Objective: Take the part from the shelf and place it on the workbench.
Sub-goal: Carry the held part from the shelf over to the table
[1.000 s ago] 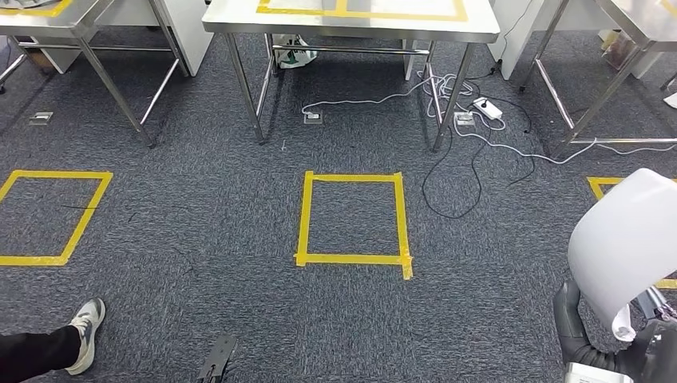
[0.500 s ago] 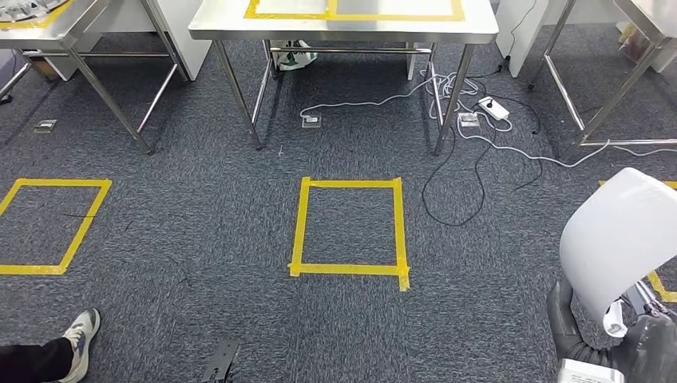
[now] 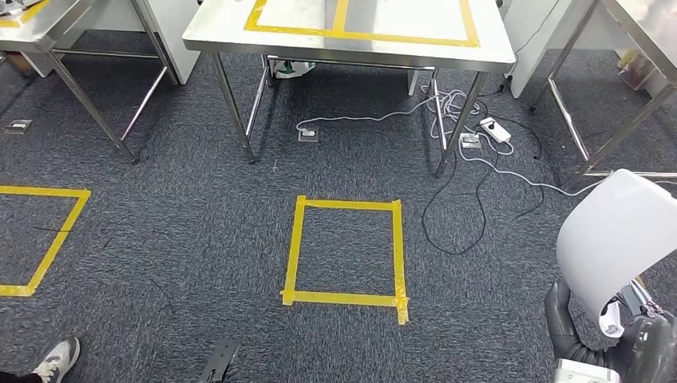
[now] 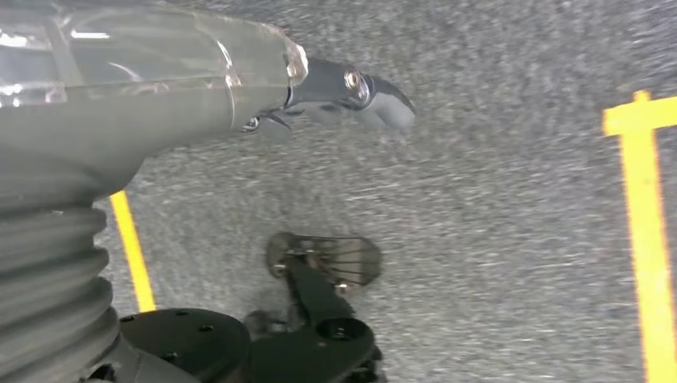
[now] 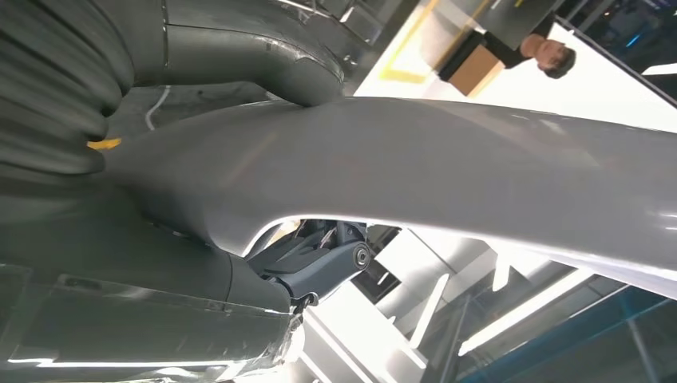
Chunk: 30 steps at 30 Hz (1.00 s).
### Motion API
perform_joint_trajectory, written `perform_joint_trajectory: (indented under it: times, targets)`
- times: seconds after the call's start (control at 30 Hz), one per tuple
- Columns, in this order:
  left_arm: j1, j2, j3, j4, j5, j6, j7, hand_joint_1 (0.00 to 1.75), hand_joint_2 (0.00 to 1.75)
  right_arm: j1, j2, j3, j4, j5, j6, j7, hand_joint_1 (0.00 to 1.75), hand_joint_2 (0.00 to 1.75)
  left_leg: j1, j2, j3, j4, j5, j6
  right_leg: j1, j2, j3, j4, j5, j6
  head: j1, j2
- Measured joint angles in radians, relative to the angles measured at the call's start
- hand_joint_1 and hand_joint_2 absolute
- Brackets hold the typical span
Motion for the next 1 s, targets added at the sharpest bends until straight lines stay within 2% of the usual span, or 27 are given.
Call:
perform_joint_trajectory:
  times: [0.03,0.07,0.13,0.17,0.2,0.27,0.33,0.4,0.43,0.5,0.53,0.57,0.6,0.63,0.67,0.7,0.73,0.8,0.83,0.87,0.93,0.97,1.0]
  targets:
    - [0.0,-0.001,0.0,0.0,0.0,0.0,0.0,0.0,1.75,0.0,0.0,0.001,0.001,0.0,0.0,0.0,1.75,1.75,-0.002,-0.003,0.023,0.0,-0.016,0.0,0.007,0.0,-0.01,-0.033,0.004,-0.008,0.0,0.0]
    - [0.0,-0.002,0.0,0.0,0.0,-0.001,0.001,0.0,1.75,0.0,0.0,0.001,0.002,-0.005,0.0,0.001,1.75,1.75,-0.003,-0.006,0.043,-0.001,-0.032,0.001,0.015,0.001,-0.013,-0.083,0.052,-0.02,0.001,0.0]
    - [0.001,-0.006,0.0,0.0,0.0,-0.001,0.003,0.0,1.75,0.002,0.0,0.001,0.002,-0.028,0.0,0.001,1.75,1.75,-0.006,-0.014,0.073,-0.002,-0.059,-0.002,0.032,0.012,-0.013,-0.174,0.198,-0.046,0.001,0.0]
    - [0.001,-0.009,0.0,0.0,0.0,-0.001,0.006,0.0,1.75,0.002,-0.001,0.001,0.002,-0.044,-0.001,-0.001,1.75,1.75,-0.006,-0.018,0.081,-0.004,-0.07,-0.005,0.037,0.016,-0.01,-0.2,0.251,-0.056,0.001,0.0]
    - [0.002,-0.011,0.0,0.0,0.0,0.0,0.008,0.0,1.75,0.002,-0.002,0.0,0.002,-0.055,-0.001,-0.003,1.75,1.75,-0.006,-0.023,0.087,-0.001,-0.073,-0.01,0.04,0.019,-0.005,-0.212,0.271,-0.063,0.001,0.0]
    - [0.001,-0.013,0.0,0.0,0.002,0.001,0.012,0.0,1.75,-0.001,-0.003,0.0,0.0,-0.065,-0.002,-0.007,1.75,1.75,-0.007,-0.026,0.088,0.019,-0.061,-0.021,0.036,0.014,0.021,-0.237,0.267,-0.068,0.002,0.0]
    - [-0.001,-0.012,0.0,0.0,0.003,0.002,0.012,0.0,1.75,-0.003,-0.004,0.0,-0.001,-0.066,-0.002,-0.01,1.75,1.75,-0.005,-0.02,0.063,0.075,-0.044,-0.036,0.028,0.009,0.064,-0.273,0.262,-0.073,-0.002,0.0]
    - [-0.004,-0.013,0.0,0.0,0.007,0.003,0.012,0.0,1.75,-0.007,-0.004,0.0,-0.001,-0.067,-0.002,-0.007,1.75,1.75,0.005,-0.013,0.003,0.153,-0.063,-0.052,0.022,0.006,0.102,-0.299,0.252,-0.073,-0.005,0.0]
    - [-0.004,-0.013,0.0,0.0,0.01,0.003,0.012,0.0,1.75,-0.012,-0.005,0.0,0.0,-0.066,-0.002,-0.002,1.75,1.75,0.012,-0.011,-0.032,0.182,-0.087,-0.06,0.018,0.005,0.118,-0.306,0.243,-0.07,-0.006,0.0]
    - [-0.003,-0.015,0.0,0.0,0.015,0.006,0.012,0.0,1.75,-0.024,-0.008,0.0,0.001,-0.063,-0.002,0.006,1.75,1.75,0.026,-0.008,-0.085,0.192,-0.128,-0.075,0.007,0.007,0.153,-0.313,0.219,-0.059,-0.006,0.0]
    - [-0.003,-0.015,0.0,0.0,0.016,0.007,0.012,0.0,1.75,-0.03,-0.008,0.0,0.001,-0.063,-0.002,0.008,1.75,1.75,0.033,-0.006,-0.097,0.168,-0.125,-0.082,0.0,0.007,0.173,-0.315,0.204,-0.052,-0.006,0.0]
    - [-0.003,-0.016,0.0,0.0,0.017,0.008,0.011,0.0,1.75,-0.034,-0.008,0.0,0.001,-0.064,-0.002,0.008,1.75,1.75,0.041,-0.002,-0.103,0.127,-0.094,-0.09,-0.006,0.007,0.193,-0.315,0.187,-0.044,-0.006,0.0]
    - [-0.003,-0.017,0.0,0.0,0.017,0.01,0.01,0.0,1.75,-0.038,-0.008,0.0,0.001,-0.067,-0.002,0.006,1.75,1.75,0.05,0.004,-0.105,0.077,-0.029,-0.098,-0.01,0.008,0.212,-0.314,0.169,-0.035,-0.007,0.0]
    - [-0.004,-0.018,0.0,0.0,0.017,0.01,0.009,0.0,1.75,-0.04,-0.008,0.0,0.002,-0.071,-0.002,0.001,1.75,1.75,0.053,0.011,-0.104,0.039,0.024,-0.098,-0.013,0.008,0.228,-0.312,0.152,-0.026,-0.008,0.0]
    - [-0.005,-0.019,0.0,0.0,0.017,0.011,0.007,0.0,1.75,-0.044,-0.007,0.0,0.003,-0.077,-0.002,-0.007,1.75,1.75,0.053,0.015,-0.103,0.017,0.066,-0.092,-0.015,0.008,0.24,-0.311,0.136,-0.016,-0.007,0.0]
    - [-0.008,-0.019,0.0,0.0,0.016,0.013,0.006,0.0,1.75,-0.047,-0.007,0.0,0.003,-0.081,-0.002,-0.017,1.75,1.75,0.05,0.016,-0.1,0.01,0.083,-0.081,-0.018,0.008,0.251,-0.31,0.126,-0.006,-0.008,0.0]
    - [-0.013,-0.019,0.0,0.0,0.015,0.016,0.005,0.0,1.75,-0.051,-0.006,-0.001,0.003,-0.084,-0.002,-0.025,1.75,1.75,0.044,0.015,-0.094,0.014,0.069,-0.065,-0.022,0.008,0.258,-0.304,0.123,0.003,-0.008,0.0]
    - [-0.027,-0.014,0.0,0.0,0.01,0.02,0.003,0.0,1.75,-0.058,-0.006,-0.001,0.002,-0.086,-0.001,-0.036,1.75,1.75,0.041,0.008,-0.074,0.012,0.053,-0.044,-0.029,0.007,0.247,-0.255,0.139,0.015,-0.007,0.0]
    - [-0.033,-0.011,0.0,0.0,0.007,0.022,0.003,0.0,1.75,-0.06,-0.005,-0.002,0.001,-0.086,-0.002,-0.038,1.75,1.75,0.04,0.007,-0.062,0.009,0.044,-0.036,-0.03,0.006,0.219,-0.206,0.146,0.018,-0.004,0.0]
    - [-0.037,-0.008,0.0,0.0,0.006,0.023,0.003,0.0,1.75,-0.062,-0.005,-0.002,0.001,-0.086,-0.002,-0.038,1.75,1.75,0.039,0.006,-0.048,0.006,0.035,-0.029,-0.029,0.005,0.179,-0.143,0.141,0.02,0.0,0.0]
    - [-0.038,-0.004,0.0,0.0,0.007,0.024,0.004,0.0,1.75,-0.06,-0.004,-0.002,0.002,-0.086,-0.003,-0.038,1.75,1.75,0.034,0.006,-0.023,0.004,0.012,-0.02,-0.026,0.005,0.082,-0.026,0.09,0.019,0.005,0.0]
    - [-0.037,-0.003,0.0,0.0,0.008,0.023,0.004,0.0,1.75,-0.056,-0.004,-0.002,0.002,-0.084,-0.003,-0.034,1.75,1.75,0.031,0.005,-0.008,0.003,0.0,-0.018,-0.024,0.005,0.039,0.009,0.059,0.016,0.006,0.0]
    - [-0.036,-0.003,0.0,0.0,0.007,0.021,0.004,0.0,1.75,-0.049,-0.004,-0.003,0.001,-0.079,-0.003,-0.028,1.75,1.75,0.029,0.002,0.007,0.003,-0.012,-0.017,-0.02,0.005,0.01,0.018,0.042,0.013,0.006,0.0]
